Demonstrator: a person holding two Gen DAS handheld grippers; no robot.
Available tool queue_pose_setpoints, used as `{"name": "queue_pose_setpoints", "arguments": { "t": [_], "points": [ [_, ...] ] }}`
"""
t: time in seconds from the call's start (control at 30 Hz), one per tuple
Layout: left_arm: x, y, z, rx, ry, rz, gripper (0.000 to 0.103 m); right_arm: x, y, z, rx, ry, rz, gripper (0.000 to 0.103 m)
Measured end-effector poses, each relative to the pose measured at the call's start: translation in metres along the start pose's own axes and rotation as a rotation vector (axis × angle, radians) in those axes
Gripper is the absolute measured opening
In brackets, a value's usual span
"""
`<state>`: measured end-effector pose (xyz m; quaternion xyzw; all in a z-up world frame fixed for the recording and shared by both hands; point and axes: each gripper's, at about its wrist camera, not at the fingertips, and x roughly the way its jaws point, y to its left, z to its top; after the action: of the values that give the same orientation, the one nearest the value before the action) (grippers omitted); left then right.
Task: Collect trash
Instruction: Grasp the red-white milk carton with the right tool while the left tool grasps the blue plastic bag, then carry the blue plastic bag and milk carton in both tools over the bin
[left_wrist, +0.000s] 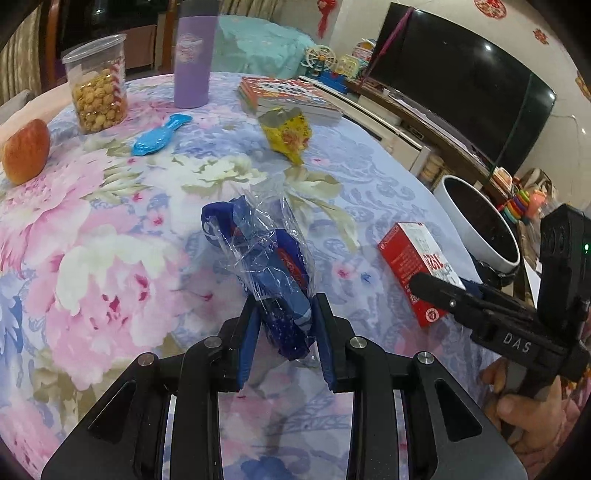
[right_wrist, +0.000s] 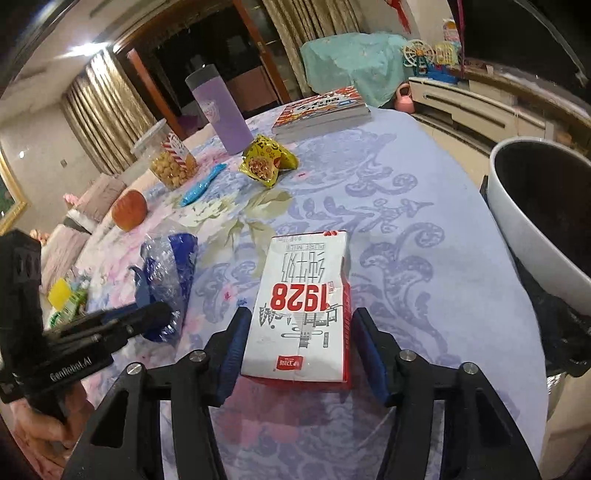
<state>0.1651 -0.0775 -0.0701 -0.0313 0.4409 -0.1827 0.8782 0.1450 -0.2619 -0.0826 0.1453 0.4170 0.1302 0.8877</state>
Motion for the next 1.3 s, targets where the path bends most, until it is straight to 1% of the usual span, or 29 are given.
{"name": "queue_pose_setpoints", "arguments": {
  "t": [0.2,0.37,0.57,1.0,1.3],
  "points": [
    [0.005,-0.029,0.003,0.054,0.009,-0.041,0.027,-0.029,-0.017,-0.004,0.041,-0.07,0.008,0.056],
    [0.011,-0.06,0.01,0.114,0.019,-0.076,0.027,-0.052,-0.041,-0.004,0.098,-0.116,0.011,0.056],
    [0.02,-0.093,0.018,0.17,0.03,-0.1,0.027,-0.078,-0.068,-0.001,0.145,-0.166,-0.002,0.056],
    [0.032,-0.156,0.032,0.283,0.032,-0.141,0.027,-0.122,-0.116,0.003,0.211,-0.251,-0.044,0.056],
    [0.038,-0.192,0.045,0.338,0.027,-0.169,0.027,-0.139,-0.142,0.012,0.234,-0.287,-0.08,0.056]
  ]
}}
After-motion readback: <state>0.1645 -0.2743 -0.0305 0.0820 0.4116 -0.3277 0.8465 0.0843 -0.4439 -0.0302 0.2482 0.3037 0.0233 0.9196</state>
